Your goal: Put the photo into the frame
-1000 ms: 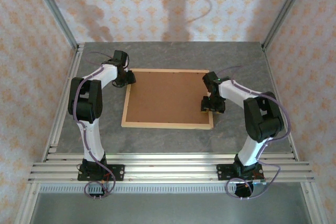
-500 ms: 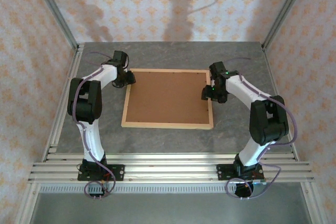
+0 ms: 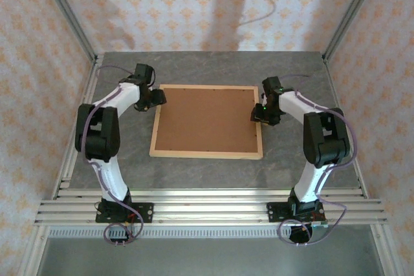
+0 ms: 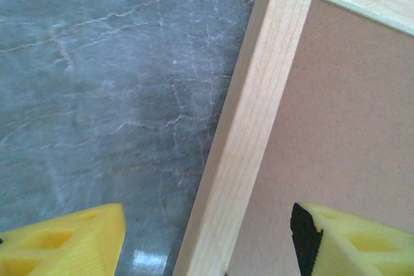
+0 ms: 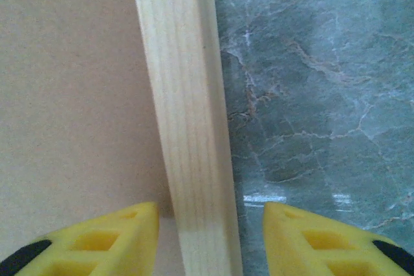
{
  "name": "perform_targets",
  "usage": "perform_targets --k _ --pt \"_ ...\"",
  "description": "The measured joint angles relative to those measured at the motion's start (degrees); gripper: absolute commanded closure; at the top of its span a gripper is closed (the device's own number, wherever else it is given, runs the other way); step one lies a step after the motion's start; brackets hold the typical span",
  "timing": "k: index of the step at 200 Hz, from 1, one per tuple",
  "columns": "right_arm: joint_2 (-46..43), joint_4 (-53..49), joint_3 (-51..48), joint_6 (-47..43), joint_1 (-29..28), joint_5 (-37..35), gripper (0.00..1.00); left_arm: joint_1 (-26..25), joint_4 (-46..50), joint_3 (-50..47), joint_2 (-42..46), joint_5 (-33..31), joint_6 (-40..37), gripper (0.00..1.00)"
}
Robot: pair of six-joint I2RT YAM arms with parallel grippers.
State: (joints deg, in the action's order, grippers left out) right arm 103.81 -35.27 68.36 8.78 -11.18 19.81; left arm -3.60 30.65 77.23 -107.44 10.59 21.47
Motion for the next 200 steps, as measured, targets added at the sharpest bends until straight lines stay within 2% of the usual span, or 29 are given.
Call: perform_targets --k 22,45,108,154,200 --pt "0.4 0.8 0.0 -0.5 0.0 0.2 0.8 0.2 -0.1 -1.8 4.2 -1.3 0.5 0.28" --pt "0.3 0.8 0.0 -0.7 0.1 0.5 0.89 0.8 -0.2 -3.5 6.1 -2.9 1.0 0.28" --pt "0.3 0.9 0.0 -1.3 0.5 1.4 0.9 1.4 0.4 -4.5 4.2 -7.1 1.1 0.28" --pt "0.3 0.8 0.0 -1.6 0.7 1.9 0.9 1.4 1.7 -2.1 -2.6 -7.0 1.0 0.3" --pt "0.5 0.7 0.2 -1.6 0.7 1.9 0.9 1.4 1.8 -2.4 -2.3 -6.9 1.0 0.3"
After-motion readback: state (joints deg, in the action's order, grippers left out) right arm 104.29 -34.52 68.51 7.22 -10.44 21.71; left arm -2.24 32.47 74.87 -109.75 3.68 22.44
